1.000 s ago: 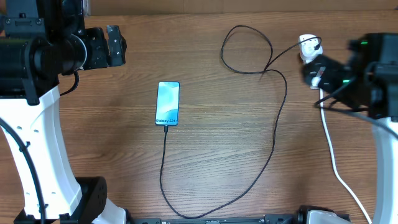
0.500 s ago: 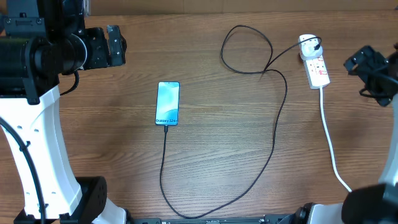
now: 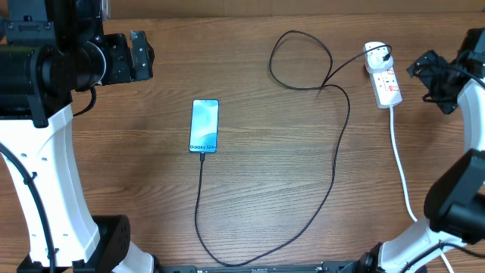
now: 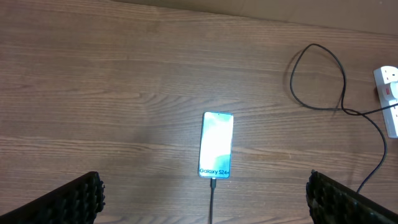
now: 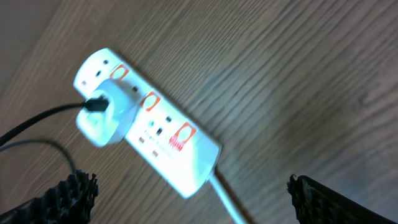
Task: Plug charger to phone and switch on socket
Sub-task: 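Move the right gripper over the white power strip's orange switch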
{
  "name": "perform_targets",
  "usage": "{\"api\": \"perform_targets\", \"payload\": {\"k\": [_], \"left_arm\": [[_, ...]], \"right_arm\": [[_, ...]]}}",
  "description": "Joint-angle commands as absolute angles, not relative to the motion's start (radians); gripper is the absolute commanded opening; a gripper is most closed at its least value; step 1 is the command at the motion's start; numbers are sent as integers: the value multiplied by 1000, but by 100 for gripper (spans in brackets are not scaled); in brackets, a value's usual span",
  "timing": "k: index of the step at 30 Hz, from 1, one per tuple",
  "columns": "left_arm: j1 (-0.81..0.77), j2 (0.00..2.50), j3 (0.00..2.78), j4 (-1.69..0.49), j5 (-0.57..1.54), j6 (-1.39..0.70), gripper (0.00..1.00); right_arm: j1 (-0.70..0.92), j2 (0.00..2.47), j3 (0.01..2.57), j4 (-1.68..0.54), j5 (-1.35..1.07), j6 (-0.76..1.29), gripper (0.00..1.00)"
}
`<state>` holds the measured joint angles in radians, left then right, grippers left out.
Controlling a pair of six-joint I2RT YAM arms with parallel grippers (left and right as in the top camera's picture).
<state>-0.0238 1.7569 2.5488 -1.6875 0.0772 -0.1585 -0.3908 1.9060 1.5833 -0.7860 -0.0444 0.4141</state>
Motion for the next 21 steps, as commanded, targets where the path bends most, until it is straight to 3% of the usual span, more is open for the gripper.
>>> {"api": "perform_targets", "payload": {"k": [1, 21], "left_arm": [[-20, 1757, 2555, -1689, 70, -157, 99], [-20, 1757, 2555, -1689, 70, -157, 100]], "right_arm": [[-388, 1941, 1590, -752, -7, 411, 100], [-384, 2148, 1590, -546, -5, 305, 100]]}}
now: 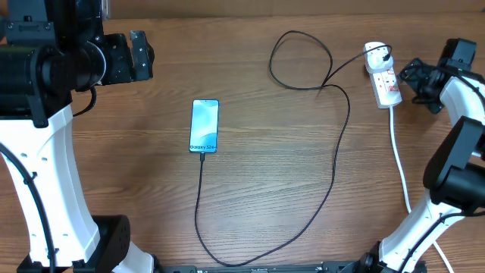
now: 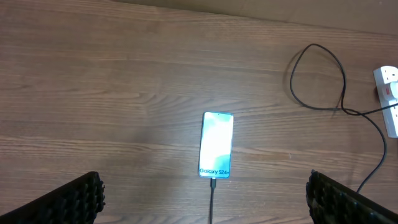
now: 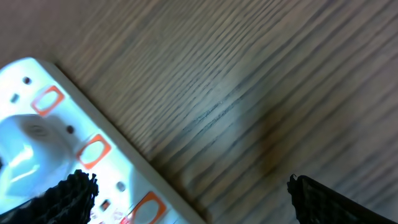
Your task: Plug charger to phone and switch on socket
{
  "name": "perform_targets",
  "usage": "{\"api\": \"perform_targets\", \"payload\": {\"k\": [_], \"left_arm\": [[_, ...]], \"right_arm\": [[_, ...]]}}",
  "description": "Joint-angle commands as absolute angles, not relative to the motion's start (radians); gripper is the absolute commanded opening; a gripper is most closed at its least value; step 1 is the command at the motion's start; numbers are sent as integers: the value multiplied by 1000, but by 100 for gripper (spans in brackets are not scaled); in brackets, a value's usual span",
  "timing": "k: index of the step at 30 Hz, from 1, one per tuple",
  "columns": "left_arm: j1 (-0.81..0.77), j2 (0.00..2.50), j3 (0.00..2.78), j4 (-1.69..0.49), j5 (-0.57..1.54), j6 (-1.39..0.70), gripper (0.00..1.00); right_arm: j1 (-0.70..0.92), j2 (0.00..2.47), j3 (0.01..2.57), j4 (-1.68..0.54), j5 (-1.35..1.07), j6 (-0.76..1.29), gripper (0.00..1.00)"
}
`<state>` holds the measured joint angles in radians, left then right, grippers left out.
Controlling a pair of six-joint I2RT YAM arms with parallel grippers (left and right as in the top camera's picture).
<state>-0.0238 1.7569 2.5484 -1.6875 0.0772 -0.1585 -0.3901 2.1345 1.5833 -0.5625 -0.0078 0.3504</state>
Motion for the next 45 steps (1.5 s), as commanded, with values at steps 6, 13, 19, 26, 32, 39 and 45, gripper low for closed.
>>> {"api": "perform_targets", "payload": {"k": [6, 13, 19, 26, 32, 39, 45], "left_arm": [[-20, 1757, 2555, -1689, 70, -157, 100], [-20, 1757, 2555, -1689, 70, -157, 100], [-20, 1757, 2555, -1689, 70, -157, 99], [-20, 1757, 2555, -1689, 70, -157, 100], [-20, 1757, 2555, -1689, 70, -157, 99], [-20, 1757, 2555, -1689, 70, -157, 100], [-20, 1757, 2555, -1689, 70, -157, 99]], "right_arm": [[-380, 2177, 1590, -512, -24, 267, 100], [-368, 2209, 1590, -477, -28, 252, 100], [-358, 2243, 1590, -450, -28, 234, 100], [-358, 2243, 1590, -427, -27, 238, 100], [-358, 2243, 1590, -407, 6, 290, 100], [-358, 2243, 1590, -398, 6, 290, 100], [-357, 2244, 1590, -394, -6, 290, 100]]}}
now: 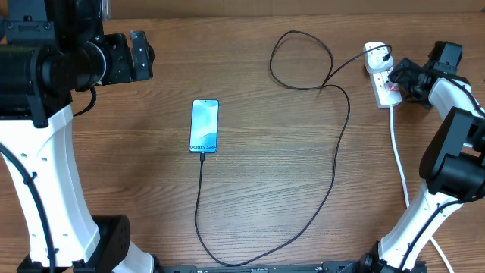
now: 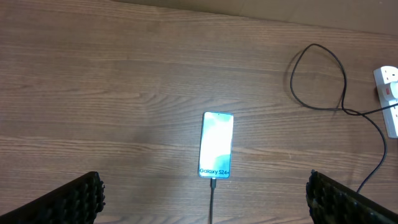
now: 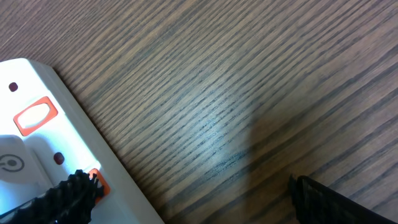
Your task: Plug charger to phone and switch on socket
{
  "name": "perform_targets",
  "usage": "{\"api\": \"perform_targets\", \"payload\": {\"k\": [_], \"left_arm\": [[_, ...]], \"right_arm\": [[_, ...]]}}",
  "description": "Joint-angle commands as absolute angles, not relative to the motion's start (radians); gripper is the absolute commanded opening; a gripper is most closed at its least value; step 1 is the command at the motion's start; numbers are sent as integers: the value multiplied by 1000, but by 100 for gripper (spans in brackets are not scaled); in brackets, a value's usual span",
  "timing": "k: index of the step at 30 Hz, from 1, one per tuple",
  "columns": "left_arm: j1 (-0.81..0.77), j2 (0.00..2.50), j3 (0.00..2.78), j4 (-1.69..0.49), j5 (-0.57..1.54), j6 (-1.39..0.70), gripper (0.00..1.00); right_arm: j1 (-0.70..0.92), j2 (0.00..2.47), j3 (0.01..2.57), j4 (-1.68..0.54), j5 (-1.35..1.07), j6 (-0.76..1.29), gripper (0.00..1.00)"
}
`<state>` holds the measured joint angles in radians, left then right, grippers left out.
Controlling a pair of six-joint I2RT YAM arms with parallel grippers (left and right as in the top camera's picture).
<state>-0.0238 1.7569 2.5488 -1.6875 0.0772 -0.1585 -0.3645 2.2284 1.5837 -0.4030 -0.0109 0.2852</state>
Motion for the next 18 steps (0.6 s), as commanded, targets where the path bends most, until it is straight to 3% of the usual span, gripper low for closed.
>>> {"api": "perform_targets", "payload": {"k": [1, 18], "left_arm": [[-20, 1757, 2555, -1689, 70, -157, 99], [-20, 1757, 2555, -1689, 70, -157, 100]], "right_arm": [[-356, 2245, 1590, -393, -9, 289, 100], [-353, 2249, 1590, -382, -73, 337, 100]]}}
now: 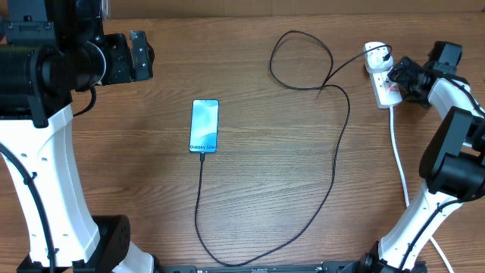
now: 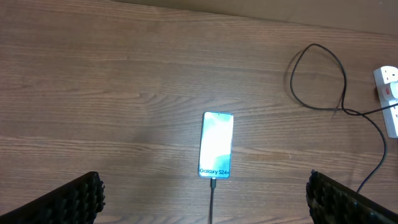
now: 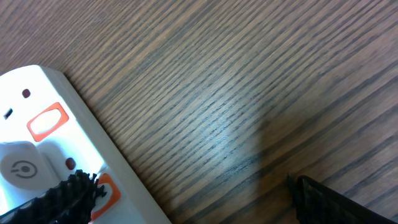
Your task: Plug charger to phone and switch on socket
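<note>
The phone (image 1: 204,125) lies face up mid-table with its screen lit, and the black cable (image 1: 339,152) is plugged into its bottom end. The cable loops back to the white charger (image 1: 375,53) seated in the white power strip (image 1: 386,87) at the far right. My right gripper (image 1: 402,76) is low at the strip and open. In the right wrist view its left finger (image 3: 68,199) rests by an orange switch (image 3: 102,186); another orange switch (image 3: 46,121) shows above. My left gripper (image 2: 205,199) hangs open high over the phone (image 2: 216,144).
The strip's white lead (image 1: 402,167) runs down the right side toward the front edge. The cable forms a loop (image 1: 299,61) at the back and a long bend (image 1: 250,254) near the front. Bare wood (image 1: 114,189) surrounds the phone.
My right gripper has shifted very slightly at the power strip, which sits a little lower in the wrist view. Left arm, phone and cable are unchanged.
At first my right gripper was raised to the right of the strip, with the whole strip in its wrist view. Then it was nearer and lower. Later its left finger stood at an orange switch, and it stays there. The phone stayed lit and cabled throughout.
</note>
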{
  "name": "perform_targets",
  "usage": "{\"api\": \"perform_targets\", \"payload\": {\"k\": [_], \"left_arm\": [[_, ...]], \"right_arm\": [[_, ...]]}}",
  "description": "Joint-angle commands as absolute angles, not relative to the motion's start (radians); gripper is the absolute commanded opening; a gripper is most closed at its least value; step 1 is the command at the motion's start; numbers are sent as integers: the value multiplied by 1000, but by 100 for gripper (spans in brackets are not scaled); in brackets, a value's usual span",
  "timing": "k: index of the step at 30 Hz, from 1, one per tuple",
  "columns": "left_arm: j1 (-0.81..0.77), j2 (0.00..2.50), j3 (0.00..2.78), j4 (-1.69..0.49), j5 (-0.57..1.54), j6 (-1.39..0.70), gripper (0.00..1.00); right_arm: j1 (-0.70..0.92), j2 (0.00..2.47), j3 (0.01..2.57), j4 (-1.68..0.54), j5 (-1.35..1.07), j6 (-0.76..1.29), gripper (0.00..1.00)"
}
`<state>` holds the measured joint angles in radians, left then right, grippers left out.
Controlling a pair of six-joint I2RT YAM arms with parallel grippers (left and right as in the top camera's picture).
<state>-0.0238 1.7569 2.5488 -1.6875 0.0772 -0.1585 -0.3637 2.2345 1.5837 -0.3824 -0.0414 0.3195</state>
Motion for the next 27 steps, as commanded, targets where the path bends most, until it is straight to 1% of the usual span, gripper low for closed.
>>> {"api": "perform_targets", "payload": {"k": [1, 17, 27], "left_arm": [[-20, 1757, 2555, -1689, 70, -157, 100], [-20, 1757, 2555, -1689, 70, -157, 100], [-20, 1757, 2555, -1689, 70, -157, 100]], "right_arm": [[-353, 2249, 1590, -384, -73, 337, 100], [-353, 2257, 1589, -418, -73, 336, 100], [-345, 2310, 1589, -432, -110, 335, 100]]}}
